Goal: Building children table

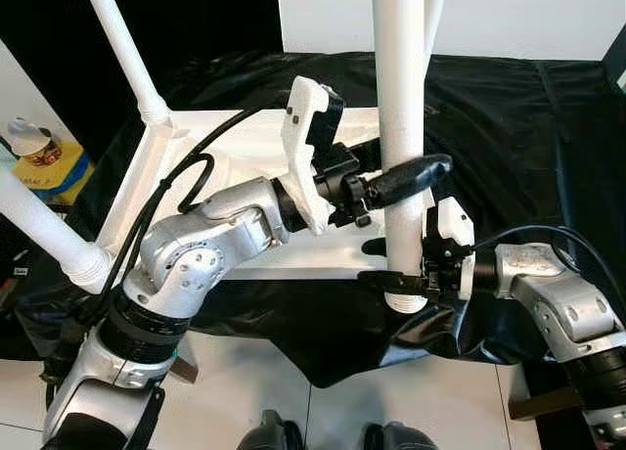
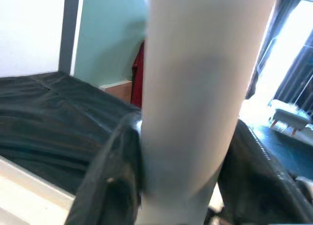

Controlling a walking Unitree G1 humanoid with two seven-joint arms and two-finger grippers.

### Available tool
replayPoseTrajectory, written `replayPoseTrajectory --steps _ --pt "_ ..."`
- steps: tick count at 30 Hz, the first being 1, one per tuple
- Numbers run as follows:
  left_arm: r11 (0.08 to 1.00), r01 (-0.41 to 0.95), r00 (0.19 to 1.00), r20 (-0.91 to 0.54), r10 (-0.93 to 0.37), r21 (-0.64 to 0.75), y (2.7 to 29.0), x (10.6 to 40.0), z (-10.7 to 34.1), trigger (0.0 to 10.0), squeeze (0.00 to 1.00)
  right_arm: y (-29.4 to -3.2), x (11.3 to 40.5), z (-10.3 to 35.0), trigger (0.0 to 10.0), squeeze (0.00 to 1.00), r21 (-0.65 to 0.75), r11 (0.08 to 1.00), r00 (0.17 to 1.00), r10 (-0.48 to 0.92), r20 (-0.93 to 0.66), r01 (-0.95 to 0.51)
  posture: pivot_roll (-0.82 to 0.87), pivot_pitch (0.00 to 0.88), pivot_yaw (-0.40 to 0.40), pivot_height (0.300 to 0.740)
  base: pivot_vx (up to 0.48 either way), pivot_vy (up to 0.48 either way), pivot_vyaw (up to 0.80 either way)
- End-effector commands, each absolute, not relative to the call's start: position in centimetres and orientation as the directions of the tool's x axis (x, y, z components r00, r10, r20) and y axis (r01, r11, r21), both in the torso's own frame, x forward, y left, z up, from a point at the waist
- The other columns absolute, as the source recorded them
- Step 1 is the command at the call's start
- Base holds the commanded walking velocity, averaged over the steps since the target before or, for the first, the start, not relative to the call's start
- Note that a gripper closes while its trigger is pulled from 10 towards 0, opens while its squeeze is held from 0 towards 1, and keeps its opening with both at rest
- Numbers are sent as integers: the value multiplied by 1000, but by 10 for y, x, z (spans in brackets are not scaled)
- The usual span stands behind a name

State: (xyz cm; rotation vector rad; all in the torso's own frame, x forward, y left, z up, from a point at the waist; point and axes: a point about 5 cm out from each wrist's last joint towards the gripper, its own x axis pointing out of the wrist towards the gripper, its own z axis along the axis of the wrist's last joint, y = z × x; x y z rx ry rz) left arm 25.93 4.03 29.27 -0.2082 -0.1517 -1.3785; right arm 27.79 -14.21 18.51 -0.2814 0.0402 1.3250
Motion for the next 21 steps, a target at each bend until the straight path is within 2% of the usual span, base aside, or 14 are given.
replayPoseTrajectory --steps 1,10,11,12,15,17,19,21 --pt "-282 957 -289 244 -926 61 42 235 299 0 0 -140 277 187 10000 0 -191 193 229 954 -191 -962 -76 95 10 740 0 0 0" --pt "-260 963 -269 238 -933 70 46 244 309 0 0 -140 277 187 10000 0 -181 210 243 953 -183 -961 -78 87 11 740 0 0 0" --pt "-239 968 -251 228 -941 78 45 245 308 10000 0 -140 279 188 10000 400 -179 231 261 951 -168 -956 -78 86 9 740 0 0 0" --pt "-225 971 -238 221 -946 84 45 246 307 10000 0 -140 280 189 10000 1000 -178 245 273 949 -157 -953 -78 86 9 740 0 0 0" --pt "-214 973 -228 220 -949 84 45 247 308 10000 0 -140 282 191 10000 1000 -174 269 294 946 -139 -947 -77 88 8 740 0 0 0" --pt "-138 987 -154 234 -960 84 46 256 312 10000 0 -139 288 198 10000 1000 -181 347 365 927 -81 -920 -75 93 8 740 0 0 0" --pt "-138 987 -154 234 -960 84 46 256 312 10000 0 -139 288 198 10000 1000 -181 347 365 927 -81 -920 -75 93 8 740 0 0 0" --pt "-52 995 -70 227 -971 83 47 265 315 10000 0 -136 294 203 10000 1000 -196 427 440 898 -29 -883 -69 97 7 740 0 0 0"
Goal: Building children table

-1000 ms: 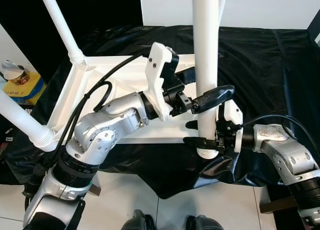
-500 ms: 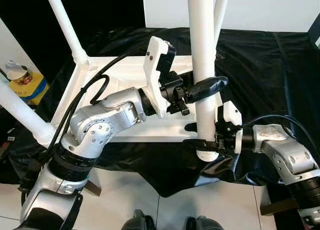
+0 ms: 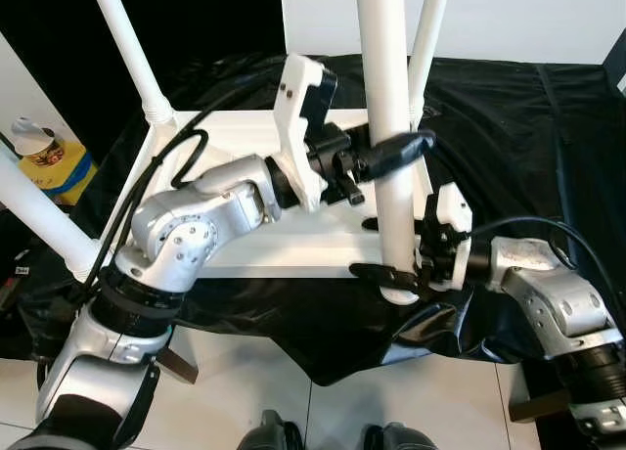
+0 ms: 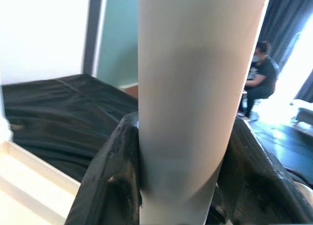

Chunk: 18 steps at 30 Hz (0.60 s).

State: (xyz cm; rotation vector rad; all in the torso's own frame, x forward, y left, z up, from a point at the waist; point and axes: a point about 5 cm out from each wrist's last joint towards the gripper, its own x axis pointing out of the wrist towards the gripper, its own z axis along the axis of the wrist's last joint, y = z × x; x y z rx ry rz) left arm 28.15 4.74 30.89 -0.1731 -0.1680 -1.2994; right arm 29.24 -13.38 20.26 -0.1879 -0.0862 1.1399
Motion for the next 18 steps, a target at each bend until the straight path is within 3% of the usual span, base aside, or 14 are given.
replayPoseTrajectory --steps 1,4,5,6,7,11,13,18 --pt "-5 996 -25 214 -977 92 48 269 315 10000 0 -136 296 204 10000 1000 -199 459 471 882 -13 -866 -66 99 6 740 0 0 0" --pt "44 994 23 205 -978 98 48 273 316 10000 0 -135 300 205 10000 1000 -216 513 526 850 -2 -831 -61 103 4 740 0 0 0" --pt "100 990 79 195 -978 97 48 278 317 10000 0 -135 304 204 10000 702 -230 567 582 813 4 -791 -57 106 3 740 0 0 0" --pt "100 990 79 195 -978 97 48 278 317 10000 0 -135 304 204 10000 702 -230 567 582 813 4 -791 -57 106 3 740 0 0 0" --pt "148 984 127 189 -974 99 48 281 319 10000 0 -135 308 204 10000 0 -240 609 626 780 9 -756 -55 110 3 740 0 0 0" --pt "189 978 169 189 -967 91 49 284 321 10000 0 -134 310 203 10000 0 -236 642 658 753 17 -729 -54 113 4 740 0 0 0" --pt "278 958 261 187 -947 75 50 290 325 10000 0 -129 311 203 10000 0 -217 704 714 699 39 -677 -55 126 9 740 0 0 0" --pt "366 929 348 192 -918 64 51 296 329 10000 0 -123 313 202 10000 0 -179 791 795 603 67 -585 -59 134 12 740 0 0 0"
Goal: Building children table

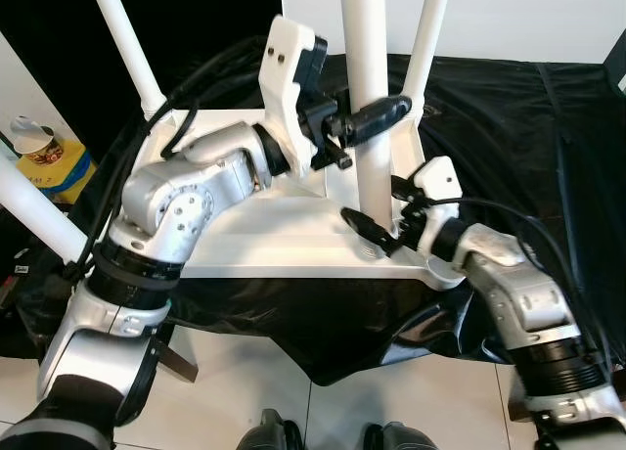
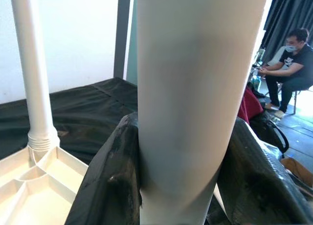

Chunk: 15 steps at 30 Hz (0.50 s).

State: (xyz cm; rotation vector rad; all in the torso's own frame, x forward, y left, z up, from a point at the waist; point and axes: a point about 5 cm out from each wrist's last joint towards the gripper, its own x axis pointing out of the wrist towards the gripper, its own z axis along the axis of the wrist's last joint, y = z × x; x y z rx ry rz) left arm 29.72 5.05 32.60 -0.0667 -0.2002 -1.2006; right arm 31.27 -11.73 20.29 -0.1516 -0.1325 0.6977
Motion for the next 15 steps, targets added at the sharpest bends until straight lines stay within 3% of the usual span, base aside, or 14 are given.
replayPoseTrajectory --steps 1,7,11,15 --pt "370 927 351 201 -914 64 50 296 330 10000 0 -122 314 202 10000 0 -183 815 819 569 71 -550 -59 136 16 740 0 0 0" --pt "402 913 378 224 -898 71 44 294 329 10000 0 -115 322 209 10000 0 -176 900 898 422 121 -399 -62 141 17 740 0 0 0" --pt "416 907 392 224 -892 71 41 294 328 10000 0 -110 322 211 10000 0 -170 913 909 394 135 -371 -61 142 18 740 0 0 0" --pt "436 896 411 220 -885 81 32 293 325 10000 0 -89 320 215 10000 0 -213 910 905 392 165 -355 -63 145 17 740 0 0 0"
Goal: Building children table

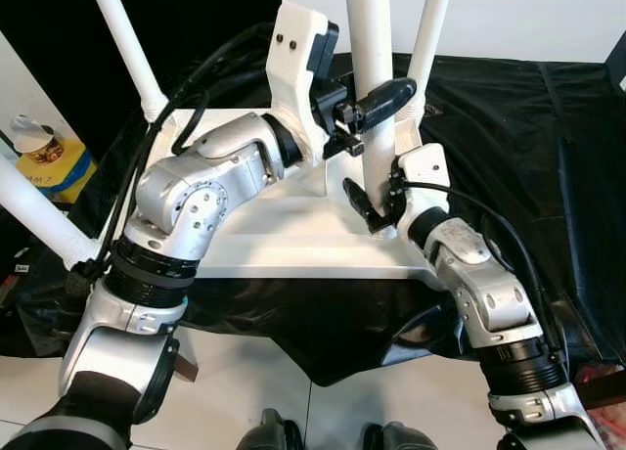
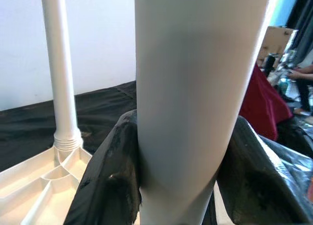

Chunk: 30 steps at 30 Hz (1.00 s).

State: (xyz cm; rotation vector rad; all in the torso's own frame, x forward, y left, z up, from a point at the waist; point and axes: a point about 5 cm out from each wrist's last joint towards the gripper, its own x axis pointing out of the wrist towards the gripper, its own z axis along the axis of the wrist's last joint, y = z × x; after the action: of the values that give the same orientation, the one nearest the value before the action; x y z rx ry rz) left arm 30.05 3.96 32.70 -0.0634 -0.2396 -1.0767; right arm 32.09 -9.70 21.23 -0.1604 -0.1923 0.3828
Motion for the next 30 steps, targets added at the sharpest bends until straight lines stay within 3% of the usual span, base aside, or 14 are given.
replayPoseTrajectory --steps 1,11,12,13,14,15,16,17,18,30 --pt "436 896 411 220 -885 81 32 293 325 10000 0 -89 320 215 10000 0 -213 910 905 392 165 -355 -63 145 17 740 0 0 0" --pt "446 890 415 235 -879 93 23 293 329 10000 0 -66 318 212 10000 0 -205 922 918 362 161 -328 -58 141 12 740 0 0 0" --pt "446 890 414 239 -878 96 23 294 330 10000 0 -65 317 210 8039 0 -189 928 923 352 155 -322 -60 141 14 740 0 0 0" --pt "446 890 414 239 -878 96 23 294 330 10000 0 -65 317 210 8039 0 -189 928 923 352 155 -322 -60 141 14 740 0 0 0" --pt "447 889 414 242 -878 99 23 294 331 10000 0 -65 318 210 5098 0 -177 933 928 339 151 -312 -61 141 15 740 0 0 0" --pt "447 889 414 242 -878 99 23 294 331 10000 0 -65 318 210 5098 0 -177 933 928 339 151 -312 -61 141 15 740 0 0 0" --pt "446 890 412 244 -878 101 23 294 332 10000 0 -65 318 209 1922 0 -175 936 931 332 151 -305 -64 140 18 740 0 0 0" --pt "446 890 412 244 -878 101 23 294 332 10000 0 -65 318 209 1922 0 -175 936 931 332 151 -305 -64 140 18 740 0 0 0" --pt "444 890 409 246 -878 103 22 294 332 10000 0 -66 318 209 0 0 -167 942 936 318 153 -293 -65 140 19 740 0 0 0" --pt "442 889 403 253 -880 120 20 294 335 10000 0 -72 322 209 0 0 -120 967 959 240 153 -223 -63 134 20 740 0 0 0"
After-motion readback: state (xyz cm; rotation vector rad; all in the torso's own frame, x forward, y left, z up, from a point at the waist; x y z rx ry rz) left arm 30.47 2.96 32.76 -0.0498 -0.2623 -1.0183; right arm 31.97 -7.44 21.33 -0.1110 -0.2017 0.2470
